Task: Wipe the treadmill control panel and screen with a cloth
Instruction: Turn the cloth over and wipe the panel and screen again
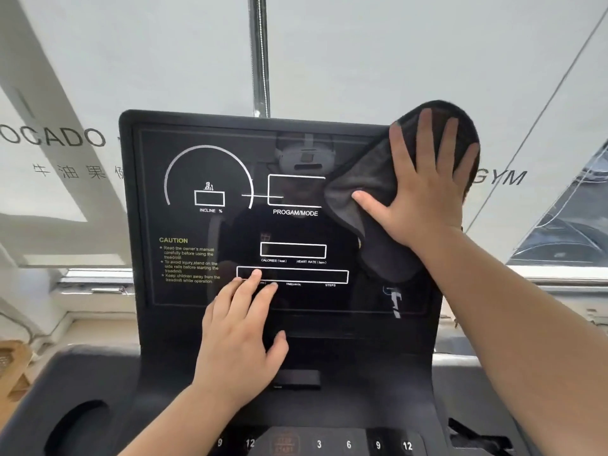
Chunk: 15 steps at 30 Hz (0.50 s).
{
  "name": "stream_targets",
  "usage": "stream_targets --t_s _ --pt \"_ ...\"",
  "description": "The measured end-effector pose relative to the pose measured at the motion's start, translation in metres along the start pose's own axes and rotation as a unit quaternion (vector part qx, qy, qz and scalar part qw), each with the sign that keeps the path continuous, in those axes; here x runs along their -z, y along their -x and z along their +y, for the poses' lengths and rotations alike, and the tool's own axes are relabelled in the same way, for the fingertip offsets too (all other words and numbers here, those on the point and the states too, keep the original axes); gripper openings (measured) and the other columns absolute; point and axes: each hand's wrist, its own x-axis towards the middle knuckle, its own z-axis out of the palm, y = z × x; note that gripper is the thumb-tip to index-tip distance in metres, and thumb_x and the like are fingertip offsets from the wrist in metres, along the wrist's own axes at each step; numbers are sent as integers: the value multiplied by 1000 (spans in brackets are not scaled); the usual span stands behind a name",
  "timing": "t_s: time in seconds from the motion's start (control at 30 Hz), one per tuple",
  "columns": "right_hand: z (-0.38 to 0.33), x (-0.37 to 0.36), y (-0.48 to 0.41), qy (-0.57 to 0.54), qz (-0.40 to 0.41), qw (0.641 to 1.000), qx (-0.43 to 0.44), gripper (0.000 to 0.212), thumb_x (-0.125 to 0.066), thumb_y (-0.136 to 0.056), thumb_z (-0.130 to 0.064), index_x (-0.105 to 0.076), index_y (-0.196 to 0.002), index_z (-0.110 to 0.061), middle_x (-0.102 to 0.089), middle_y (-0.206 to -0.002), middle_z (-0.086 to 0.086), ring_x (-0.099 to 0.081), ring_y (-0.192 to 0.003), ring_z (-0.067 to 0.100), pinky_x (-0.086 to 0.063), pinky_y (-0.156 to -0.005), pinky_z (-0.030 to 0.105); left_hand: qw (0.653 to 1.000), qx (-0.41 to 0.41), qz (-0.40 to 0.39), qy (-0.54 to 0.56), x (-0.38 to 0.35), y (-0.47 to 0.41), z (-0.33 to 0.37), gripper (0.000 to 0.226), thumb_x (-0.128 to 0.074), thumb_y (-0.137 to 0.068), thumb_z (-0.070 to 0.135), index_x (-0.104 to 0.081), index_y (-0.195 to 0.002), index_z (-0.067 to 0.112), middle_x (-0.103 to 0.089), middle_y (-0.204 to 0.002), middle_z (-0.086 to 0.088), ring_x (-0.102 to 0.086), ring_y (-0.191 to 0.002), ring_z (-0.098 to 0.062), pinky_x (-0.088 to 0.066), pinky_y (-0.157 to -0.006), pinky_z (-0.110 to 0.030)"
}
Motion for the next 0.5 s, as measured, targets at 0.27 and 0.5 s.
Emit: stream_targets --t_s 0.27,0.5 --pt "-94 -8 16 -9 11 987 161 98 -36 -86 -86 -14 -165 -31 -1 -174 8 2 -158 43 -2 -120 73 1000 -6 -28 -8 10 3 -2 81 -57 -74 55 -50 -145 17 -44 -155 0 -38 -141 -26 -40 -111 -49" --pt "-24 -44 101 24 8 964 266 92 -51 -85 -79 -26 -162 -35 -15 -172 3 -11 -158 38 -5 -123 70 1000 14 6 -18 4 -1 3 75 -54 -77 51 -55 -141 11 -52 -147 -5 -47 -133 -29 -45 -105 -49"
